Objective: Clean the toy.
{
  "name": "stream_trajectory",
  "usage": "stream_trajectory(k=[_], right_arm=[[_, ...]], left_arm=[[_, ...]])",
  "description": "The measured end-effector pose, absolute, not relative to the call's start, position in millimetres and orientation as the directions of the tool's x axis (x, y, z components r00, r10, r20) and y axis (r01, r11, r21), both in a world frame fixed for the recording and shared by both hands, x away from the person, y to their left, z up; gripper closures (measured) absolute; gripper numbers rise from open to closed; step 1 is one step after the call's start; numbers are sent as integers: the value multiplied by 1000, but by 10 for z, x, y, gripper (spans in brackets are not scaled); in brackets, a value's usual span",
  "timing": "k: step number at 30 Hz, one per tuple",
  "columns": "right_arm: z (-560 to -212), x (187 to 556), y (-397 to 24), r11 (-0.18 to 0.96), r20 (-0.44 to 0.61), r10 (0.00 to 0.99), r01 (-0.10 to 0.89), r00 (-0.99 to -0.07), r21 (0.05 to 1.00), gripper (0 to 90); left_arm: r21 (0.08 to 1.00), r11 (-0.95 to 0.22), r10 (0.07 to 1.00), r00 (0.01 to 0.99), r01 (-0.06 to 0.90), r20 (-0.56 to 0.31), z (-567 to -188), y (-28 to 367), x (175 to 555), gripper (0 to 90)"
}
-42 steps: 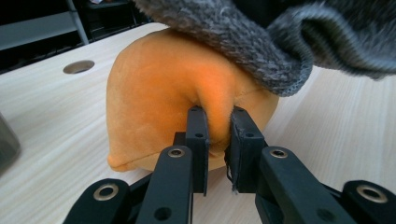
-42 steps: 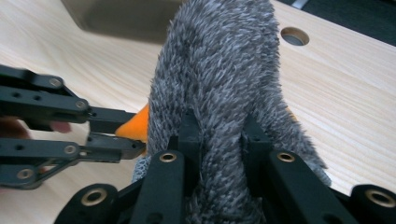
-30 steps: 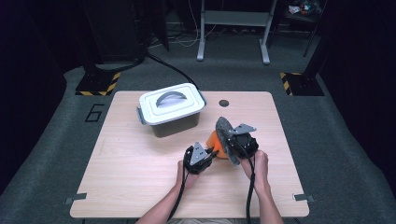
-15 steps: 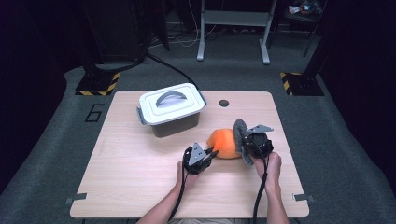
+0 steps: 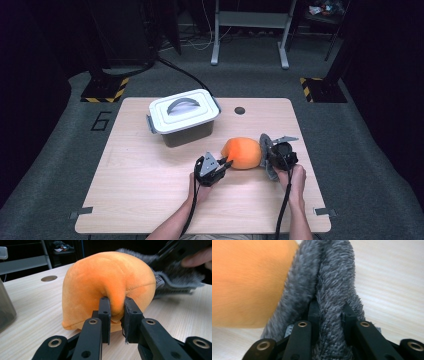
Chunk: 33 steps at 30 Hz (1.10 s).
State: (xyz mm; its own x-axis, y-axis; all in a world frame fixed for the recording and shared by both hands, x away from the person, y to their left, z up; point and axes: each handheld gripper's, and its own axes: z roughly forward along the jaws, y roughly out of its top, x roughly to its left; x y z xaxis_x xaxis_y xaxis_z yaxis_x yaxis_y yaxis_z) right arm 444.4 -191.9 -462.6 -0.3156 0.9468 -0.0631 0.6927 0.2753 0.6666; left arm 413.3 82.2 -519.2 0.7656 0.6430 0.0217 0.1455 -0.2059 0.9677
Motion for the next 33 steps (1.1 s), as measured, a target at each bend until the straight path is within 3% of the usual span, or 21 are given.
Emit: stream_trajectory(k=[10,20,24,33], right_arm=[[-4110,4197,-1716,313,-65,906,557,-419,769,753],[-4078,4134,-1266,400,-88,837,495,-540,771,750],[-4163,4168,-1122,446,-140,831,496,-538,745,751],[-4212,4218,-1324,393,-124,876,539,-467,745,752]], left_arm=[[966,-213,635,773,144,25,-5191,823,4126,781],[968,-207,636,771,139,25,-5196,810,4122,777],[967,-216,635,771,135,34,-5195,813,4127,777],[966,-222,628,777,136,36,-5200,797,4114,777]])
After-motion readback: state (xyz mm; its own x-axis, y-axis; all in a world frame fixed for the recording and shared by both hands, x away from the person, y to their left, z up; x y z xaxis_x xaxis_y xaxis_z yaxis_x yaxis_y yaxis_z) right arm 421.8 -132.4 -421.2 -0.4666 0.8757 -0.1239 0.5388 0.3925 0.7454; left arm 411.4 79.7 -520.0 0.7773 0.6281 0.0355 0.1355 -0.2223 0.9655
